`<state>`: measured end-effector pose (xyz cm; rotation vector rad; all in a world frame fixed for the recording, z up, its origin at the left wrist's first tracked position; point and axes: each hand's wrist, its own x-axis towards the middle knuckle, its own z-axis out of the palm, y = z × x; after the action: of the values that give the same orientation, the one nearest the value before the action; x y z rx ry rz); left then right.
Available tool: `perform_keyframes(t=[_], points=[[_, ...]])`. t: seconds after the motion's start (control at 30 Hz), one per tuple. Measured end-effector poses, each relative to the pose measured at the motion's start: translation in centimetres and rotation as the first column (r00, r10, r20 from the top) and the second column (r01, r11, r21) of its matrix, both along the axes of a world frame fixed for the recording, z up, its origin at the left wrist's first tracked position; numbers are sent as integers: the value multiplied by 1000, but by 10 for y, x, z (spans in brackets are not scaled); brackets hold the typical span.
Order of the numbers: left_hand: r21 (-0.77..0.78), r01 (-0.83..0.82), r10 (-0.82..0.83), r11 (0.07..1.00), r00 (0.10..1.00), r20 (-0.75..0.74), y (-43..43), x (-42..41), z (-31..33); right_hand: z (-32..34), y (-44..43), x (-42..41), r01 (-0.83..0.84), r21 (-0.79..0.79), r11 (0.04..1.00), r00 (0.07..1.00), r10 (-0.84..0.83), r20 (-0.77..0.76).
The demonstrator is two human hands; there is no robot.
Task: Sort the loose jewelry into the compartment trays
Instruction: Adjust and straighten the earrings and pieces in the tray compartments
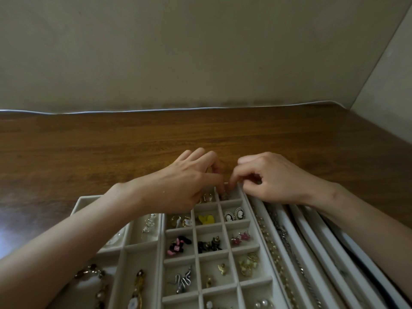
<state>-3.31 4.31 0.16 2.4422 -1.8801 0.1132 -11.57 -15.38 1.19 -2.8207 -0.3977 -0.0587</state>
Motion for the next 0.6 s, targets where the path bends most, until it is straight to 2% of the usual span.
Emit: perform_keyframes(t=[0.13, 0.37, 0.6], points=[[11, -4, 4, 1000, 1000, 29, 0, 1, -2, -1, 1, -1, -25, -42, 999, 998, 23, -51], [-6, 31, -31, 1000, 1000, 3, -1, 1, -2, -1, 1, 0, -62, -77, 995, 998, 61, -7], [-50, 47, -45, 998, 998, 44, 0, 3, -3, -3, -3, 1, -72, -178, 981, 993, 87, 77]])
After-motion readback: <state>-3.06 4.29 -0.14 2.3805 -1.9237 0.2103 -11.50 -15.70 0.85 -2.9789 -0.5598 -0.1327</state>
